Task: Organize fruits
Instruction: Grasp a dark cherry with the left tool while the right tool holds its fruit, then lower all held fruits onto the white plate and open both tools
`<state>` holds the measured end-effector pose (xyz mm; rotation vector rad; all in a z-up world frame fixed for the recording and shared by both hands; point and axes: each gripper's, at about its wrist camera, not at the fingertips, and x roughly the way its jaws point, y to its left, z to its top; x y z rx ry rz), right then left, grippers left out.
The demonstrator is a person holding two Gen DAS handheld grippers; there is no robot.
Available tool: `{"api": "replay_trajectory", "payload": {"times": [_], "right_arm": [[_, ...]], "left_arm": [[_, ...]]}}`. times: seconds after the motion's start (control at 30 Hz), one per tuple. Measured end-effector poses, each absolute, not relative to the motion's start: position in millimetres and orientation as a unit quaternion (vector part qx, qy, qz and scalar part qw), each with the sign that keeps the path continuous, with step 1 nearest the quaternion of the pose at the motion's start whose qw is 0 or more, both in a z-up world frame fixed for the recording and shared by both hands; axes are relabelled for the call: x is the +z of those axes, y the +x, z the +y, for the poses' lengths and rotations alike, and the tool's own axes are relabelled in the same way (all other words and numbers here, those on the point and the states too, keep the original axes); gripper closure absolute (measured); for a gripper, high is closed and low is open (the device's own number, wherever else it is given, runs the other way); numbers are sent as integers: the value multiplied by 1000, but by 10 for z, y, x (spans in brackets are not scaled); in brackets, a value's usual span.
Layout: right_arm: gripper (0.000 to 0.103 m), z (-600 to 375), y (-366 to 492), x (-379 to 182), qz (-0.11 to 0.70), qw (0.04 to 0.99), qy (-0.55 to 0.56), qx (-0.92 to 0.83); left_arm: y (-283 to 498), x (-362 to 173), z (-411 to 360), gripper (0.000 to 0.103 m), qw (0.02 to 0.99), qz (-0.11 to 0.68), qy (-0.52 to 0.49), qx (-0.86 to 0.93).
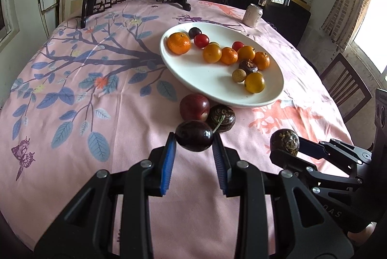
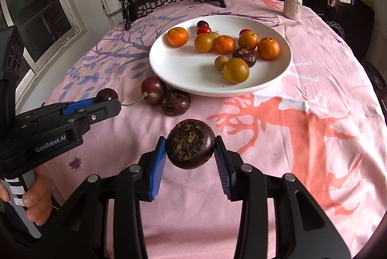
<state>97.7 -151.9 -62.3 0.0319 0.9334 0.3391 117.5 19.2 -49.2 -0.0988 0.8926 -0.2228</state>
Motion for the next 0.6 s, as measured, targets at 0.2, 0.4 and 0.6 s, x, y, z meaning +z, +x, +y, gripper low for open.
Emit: {"api": "replay_trajectory", "payload": {"times": [0.2,0.4,0.6], "right_arm": [[63,-1600,1002,-619,448,880,21,157],[63,-1739,1235,-422,426,894,1,138],[63,-1937,1823,-391,418,903,-14,94]], "left_arm": [[1169,-419,157,72,897,425,-44,-111],[1445,-170,91,72,906,409,-19,-108],[2048,-108,-115,72,903,417,1,-105]]}}
